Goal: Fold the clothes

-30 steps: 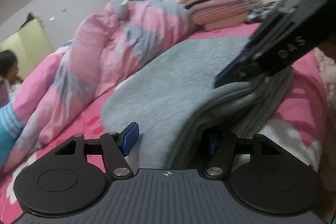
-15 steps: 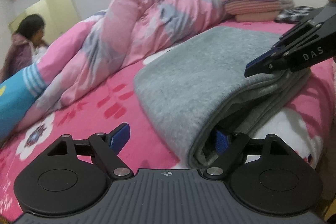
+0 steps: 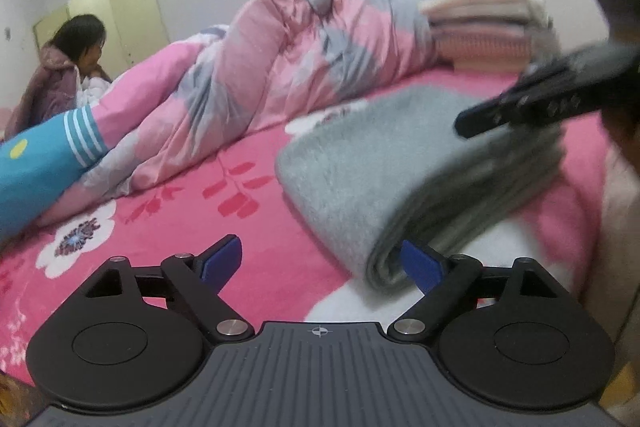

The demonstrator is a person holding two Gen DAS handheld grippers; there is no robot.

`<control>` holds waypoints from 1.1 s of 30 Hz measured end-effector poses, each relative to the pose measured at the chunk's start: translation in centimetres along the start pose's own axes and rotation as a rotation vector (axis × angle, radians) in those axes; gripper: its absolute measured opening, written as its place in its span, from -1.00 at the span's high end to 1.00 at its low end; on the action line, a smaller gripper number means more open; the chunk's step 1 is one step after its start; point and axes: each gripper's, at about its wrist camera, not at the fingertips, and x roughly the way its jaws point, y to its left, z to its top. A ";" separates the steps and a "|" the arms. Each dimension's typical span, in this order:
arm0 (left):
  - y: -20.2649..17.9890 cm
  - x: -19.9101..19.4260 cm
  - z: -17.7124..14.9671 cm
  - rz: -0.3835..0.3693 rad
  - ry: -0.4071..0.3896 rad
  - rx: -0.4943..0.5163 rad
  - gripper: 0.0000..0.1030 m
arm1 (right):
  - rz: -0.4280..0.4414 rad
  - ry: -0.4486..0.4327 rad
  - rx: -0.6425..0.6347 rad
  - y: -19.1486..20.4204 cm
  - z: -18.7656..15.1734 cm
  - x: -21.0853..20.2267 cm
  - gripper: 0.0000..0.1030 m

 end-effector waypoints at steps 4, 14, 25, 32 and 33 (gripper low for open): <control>0.3 0.7 1.7 -0.010 -0.059 -0.085 -0.61 | 0.053 -0.051 -0.069 1.7 0.8 0.1 0.90; -2.6 5.9 -0.6 -0.069 0.022 0.009 -0.52 | -0.150 0.040 -0.154 3.4 -2.1 0.6 0.90; -1.8 6.2 -1.1 -0.116 0.028 -0.046 -0.59 | -0.292 0.007 -0.088 2.5 -2.2 -2.0 0.93; -1.9 6.2 -1.3 -0.126 0.024 -0.050 -0.61 | -0.355 0.051 -0.068 0.7 -4.7 -1.4 0.93; -2.0 6.2 -1.3 -0.124 0.023 -0.047 -0.61 | -0.362 0.056 -0.076 0.9 -4.5 -1.4 0.93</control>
